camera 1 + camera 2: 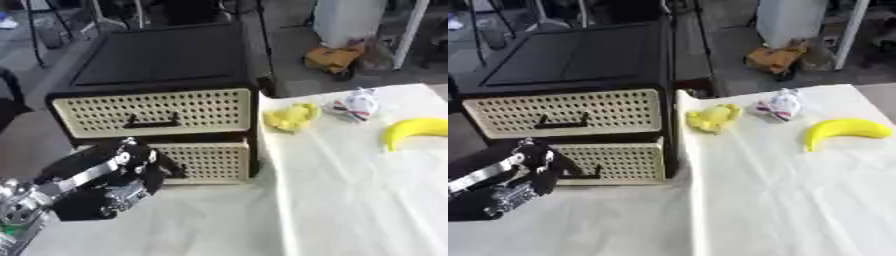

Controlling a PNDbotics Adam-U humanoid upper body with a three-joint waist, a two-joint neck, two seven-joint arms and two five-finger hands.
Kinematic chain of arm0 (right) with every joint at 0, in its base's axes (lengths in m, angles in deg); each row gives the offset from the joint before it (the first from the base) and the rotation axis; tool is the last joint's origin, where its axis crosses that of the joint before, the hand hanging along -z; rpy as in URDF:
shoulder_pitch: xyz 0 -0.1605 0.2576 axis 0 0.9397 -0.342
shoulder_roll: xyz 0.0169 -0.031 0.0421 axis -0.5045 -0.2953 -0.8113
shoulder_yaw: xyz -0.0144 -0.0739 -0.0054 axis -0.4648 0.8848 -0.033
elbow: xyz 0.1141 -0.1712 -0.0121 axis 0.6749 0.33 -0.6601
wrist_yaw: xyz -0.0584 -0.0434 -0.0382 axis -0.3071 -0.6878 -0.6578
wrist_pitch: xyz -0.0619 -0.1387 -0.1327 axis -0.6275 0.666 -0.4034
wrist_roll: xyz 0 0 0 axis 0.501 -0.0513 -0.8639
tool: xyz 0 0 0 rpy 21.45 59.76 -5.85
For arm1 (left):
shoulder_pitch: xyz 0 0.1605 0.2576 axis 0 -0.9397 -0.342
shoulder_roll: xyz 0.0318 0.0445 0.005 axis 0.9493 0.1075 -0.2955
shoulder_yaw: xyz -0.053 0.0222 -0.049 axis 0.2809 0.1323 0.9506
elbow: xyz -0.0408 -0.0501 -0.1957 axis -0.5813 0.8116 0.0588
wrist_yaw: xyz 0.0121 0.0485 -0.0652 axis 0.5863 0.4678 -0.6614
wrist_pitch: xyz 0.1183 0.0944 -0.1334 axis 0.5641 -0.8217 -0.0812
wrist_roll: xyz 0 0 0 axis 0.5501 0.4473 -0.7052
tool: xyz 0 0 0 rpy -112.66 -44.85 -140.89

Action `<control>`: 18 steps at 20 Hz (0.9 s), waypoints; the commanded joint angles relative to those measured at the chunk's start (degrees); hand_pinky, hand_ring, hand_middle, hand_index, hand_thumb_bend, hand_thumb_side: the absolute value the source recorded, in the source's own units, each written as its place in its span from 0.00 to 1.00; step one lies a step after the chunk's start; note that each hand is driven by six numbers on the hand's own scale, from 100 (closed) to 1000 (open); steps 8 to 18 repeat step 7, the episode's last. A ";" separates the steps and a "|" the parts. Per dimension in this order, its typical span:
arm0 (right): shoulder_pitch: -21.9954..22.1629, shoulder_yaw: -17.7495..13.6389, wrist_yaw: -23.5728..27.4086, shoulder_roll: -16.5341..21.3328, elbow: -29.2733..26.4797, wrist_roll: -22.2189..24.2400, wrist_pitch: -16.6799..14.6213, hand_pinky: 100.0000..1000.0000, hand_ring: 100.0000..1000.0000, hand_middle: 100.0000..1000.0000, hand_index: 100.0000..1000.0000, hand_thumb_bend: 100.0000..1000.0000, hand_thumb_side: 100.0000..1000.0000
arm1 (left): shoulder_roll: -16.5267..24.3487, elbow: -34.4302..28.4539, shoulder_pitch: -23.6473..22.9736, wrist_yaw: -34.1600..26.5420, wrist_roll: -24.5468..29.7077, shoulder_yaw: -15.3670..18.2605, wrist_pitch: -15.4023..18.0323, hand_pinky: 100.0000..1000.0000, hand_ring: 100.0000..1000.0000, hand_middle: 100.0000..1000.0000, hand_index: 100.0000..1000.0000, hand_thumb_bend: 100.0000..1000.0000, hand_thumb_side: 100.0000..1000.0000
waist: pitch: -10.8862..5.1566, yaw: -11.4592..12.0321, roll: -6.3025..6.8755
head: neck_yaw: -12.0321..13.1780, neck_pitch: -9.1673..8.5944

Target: Pick up objects from table and place into drawer.

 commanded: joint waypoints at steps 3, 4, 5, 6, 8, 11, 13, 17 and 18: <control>-0.02 -0.79 0.06 1.23 -0.91 -0.49 -0.05 0.53 0.74 0.48 0.76 0.07 0.92 | 0.71 -3.14 -0.06 -4.78 -10.40 3.15 6.13 0.00 0.00 0.25 0.66 0.00 0.93 | -1.96 0.60 -0.56 | -1.06 0.23; 0.03 -0.81 0.06 1.21 -0.91 -0.53 -0.06 0.53 0.74 0.48 0.76 0.07 0.92 | 0.61 -3.16 -0.36 -6.12 -13.35 3.41 7.88 0.00 0.00 0.23 0.64 0.00 0.90 | -2.04 0.74 -0.65 | -1.29 0.22; 0.04 -0.84 0.08 1.21 -0.91 -0.60 -0.11 0.53 0.74 0.48 0.76 0.07 0.92 | 0.51 -3.17 -0.74 -7.87 -16.02 3.52 9.23 0.00 0.00 0.22 0.64 0.00 0.88 | -2.11 0.84 -0.73 | -1.48 0.19; 0.05 -0.86 0.11 1.23 -0.91 -0.68 -0.19 0.53 0.74 0.48 0.76 0.07 0.92 | 0.37 -3.18 -1.14 -10.06 -18.57 3.66 10.20 0.00 0.00 0.21 0.63 0.00 0.85 | -2.19 0.93 -0.82 | -1.73 0.14; 0.08 -0.87 0.14 1.29 -0.91 -0.77 -0.29 0.53 0.74 0.48 0.76 0.07 0.92 | 0.25 -3.18 -1.60 -12.60 -20.77 3.88 11.04 0.00 0.00 0.20 0.63 0.00 0.84 | -2.30 1.04 -0.92 | -2.02 0.13; 0.08 -0.87 0.14 1.29 -0.91 -0.77 -0.29 0.53 0.74 0.48 0.76 0.07 0.92 | 0.25 -3.18 -1.60 -12.60 -20.77 3.88 11.04 0.00 0.00 0.20 0.63 0.00 0.84 | -2.30 1.04 -0.92 | -2.02 0.13; 0.08 -0.87 0.14 1.29 -0.91 -0.77 -0.29 0.53 0.74 0.48 0.76 0.07 0.92 | 0.25 -3.18 -1.60 -12.60 -20.77 3.88 11.04 0.00 0.00 0.20 0.63 0.00 0.84 | -2.30 1.04 -0.92 | -2.02 0.13; 0.08 -0.87 0.14 1.29 -0.91 -0.77 -0.29 0.53 0.74 0.48 0.76 0.07 0.92 | 0.25 -3.18 -1.60 -12.60 -20.77 3.88 11.04 0.00 0.00 0.20 0.63 0.00 0.84 | -2.30 1.04 -0.92 | -2.02 0.13; 0.08 -0.87 0.14 1.29 -0.91 -0.77 -0.29 0.53 0.74 0.48 0.76 0.07 0.92 | 0.25 -3.18 -1.60 -12.60 -20.77 3.88 11.04 0.00 0.00 0.20 0.63 0.00 0.84 | -2.30 1.04 -0.92 | -2.02 0.13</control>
